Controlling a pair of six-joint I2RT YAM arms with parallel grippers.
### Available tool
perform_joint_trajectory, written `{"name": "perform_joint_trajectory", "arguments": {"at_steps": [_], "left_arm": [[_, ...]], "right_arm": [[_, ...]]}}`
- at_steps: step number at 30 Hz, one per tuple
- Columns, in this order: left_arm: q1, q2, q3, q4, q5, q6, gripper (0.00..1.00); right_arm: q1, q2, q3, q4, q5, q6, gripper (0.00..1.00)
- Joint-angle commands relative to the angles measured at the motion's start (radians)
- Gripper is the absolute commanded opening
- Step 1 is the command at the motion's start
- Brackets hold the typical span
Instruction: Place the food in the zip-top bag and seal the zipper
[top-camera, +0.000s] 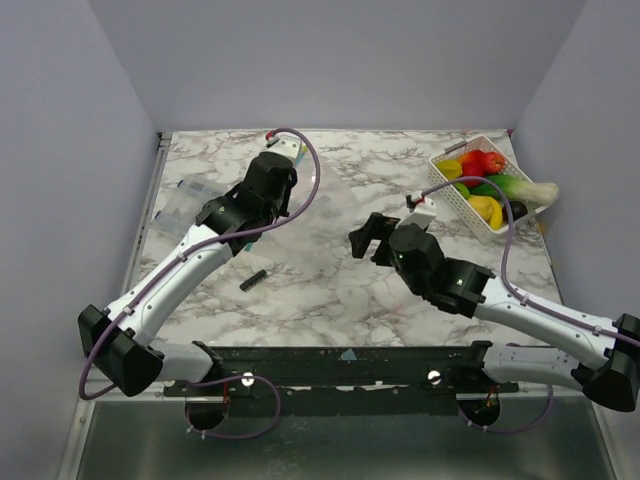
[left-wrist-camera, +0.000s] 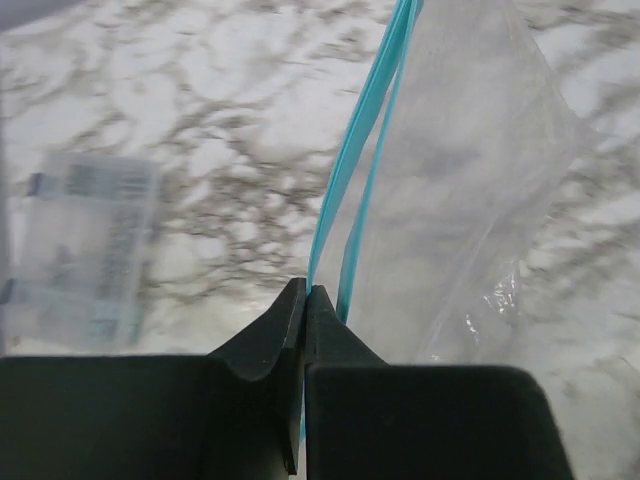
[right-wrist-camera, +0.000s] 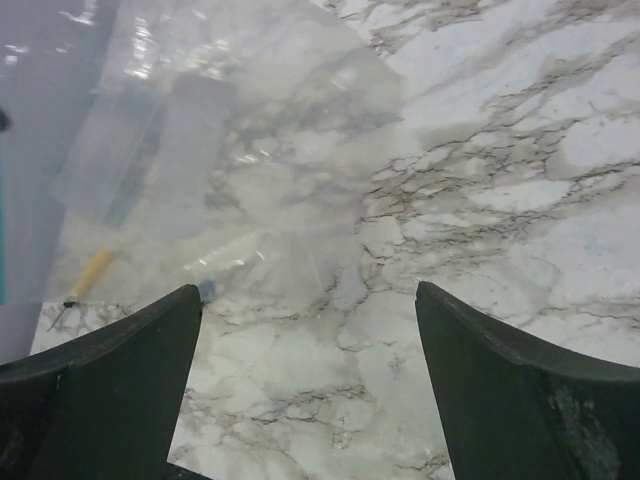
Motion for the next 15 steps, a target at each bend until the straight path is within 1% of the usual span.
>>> {"name": "perform_joint_trajectory", "arguments": {"at_steps": [1,3,4,5,7,8,10,13,15], "left_arm": [[0.004,-0.066,0.014,0.002,-0.49,0.124,0.0],[0.004,-0.061,0.021,-0.011,-0.434,0.108,0.0],[0.006,-0.054,0.018,-0.015,-0.353,0.095,0.0],[0.006,-0.04,0.014,-0.019,-0.256,0.083,0.0],[0.009,0.014,0.011,-0.032,-0.007,0.034,0.0],[0.012,0.06,0.017,-0.039,0.132,0.003,0.0],[0.012,0.162,0.037,-0.049,0.35,-0.066,0.0],[0.013,0.299,0.094,-0.087,0.537,-0.126,0.0],[0.013,0.318,0.063,-0.039,0.61,-0.155,0.0]], "right_arm": [[-0.003,-0.059,0.012,-0.133,0.114,0.044,0.92],[-0.003,-0.085,-0.011,-0.135,0.117,0.06,0.92],[-0.003,-0.092,-0.023,-0.136,0.12,0.067,0.93],[-0.003,-0.095,-0.033,-0.135,0.124,0.074,0.93],[-0.003,-0.093,-0.042,-0.134,0.128,0.088,0.94],[-0.002,-0.09,-0.044,-0.132,0.121,0.097,0.94],[-0.002,-0.08,-0.053,-0.108,0.092,0.111,0.93],[-0.003,-0.06,-0.077,-0.048,0.017,0.119,0.93],[-0.004,-0.045,-0.097,-0.008,-0.017,0.138,0.91]]}}
